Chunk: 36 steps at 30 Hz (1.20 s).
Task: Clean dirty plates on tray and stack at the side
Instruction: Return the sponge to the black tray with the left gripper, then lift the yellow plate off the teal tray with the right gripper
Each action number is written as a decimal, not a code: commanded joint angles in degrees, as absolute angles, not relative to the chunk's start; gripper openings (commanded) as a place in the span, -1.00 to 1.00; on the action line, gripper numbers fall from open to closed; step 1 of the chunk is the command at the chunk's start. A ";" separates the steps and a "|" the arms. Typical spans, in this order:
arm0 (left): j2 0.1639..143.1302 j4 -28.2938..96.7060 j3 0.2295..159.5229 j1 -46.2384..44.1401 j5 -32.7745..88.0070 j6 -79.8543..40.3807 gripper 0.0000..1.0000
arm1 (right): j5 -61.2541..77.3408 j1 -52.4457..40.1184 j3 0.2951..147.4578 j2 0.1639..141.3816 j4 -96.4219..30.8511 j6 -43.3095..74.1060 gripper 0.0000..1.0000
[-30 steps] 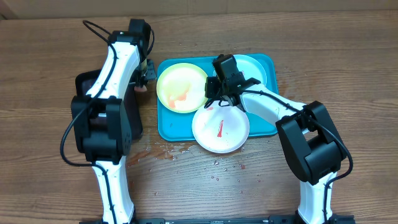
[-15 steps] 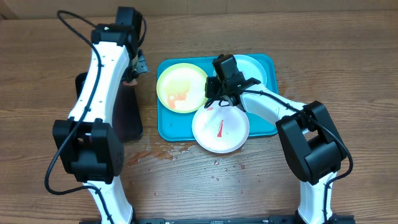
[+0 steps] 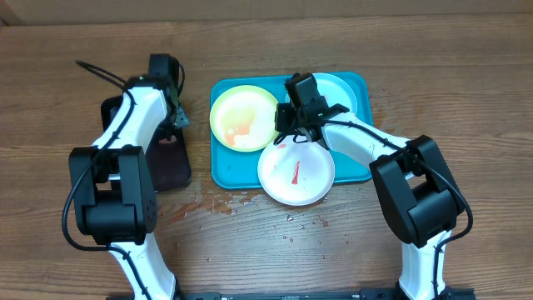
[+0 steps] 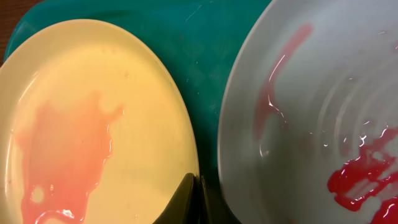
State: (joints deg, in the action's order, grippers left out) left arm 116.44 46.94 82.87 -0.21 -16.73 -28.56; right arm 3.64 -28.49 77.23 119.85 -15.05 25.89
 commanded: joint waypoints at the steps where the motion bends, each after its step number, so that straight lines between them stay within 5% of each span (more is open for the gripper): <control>1: 115.85 43.35 79.29 0.49 -14.83 -25.02 -0.92 | 4.08 -28.32 78.56 119.83 -15.51 25.74 -0.93; 7: 115.85 39.33 77.82 0.51 -12.88 -21.52 -0.80 | 4.08 -28.32 78.56 119.83 -15.53 25.76 -0.93; 11: 115.87 36.62 77.82 0.43 -7.44 -17.61 -0.92 | 4.08 -28.32 78.56 119.83 -15.53 25.76 -0.93; 36: 116.14 34.65 77.82 -2.70 -0.40 -3.68 -0.92 | 3.86 -28.32 78.56 119.83 -15.64 25.74 -0.93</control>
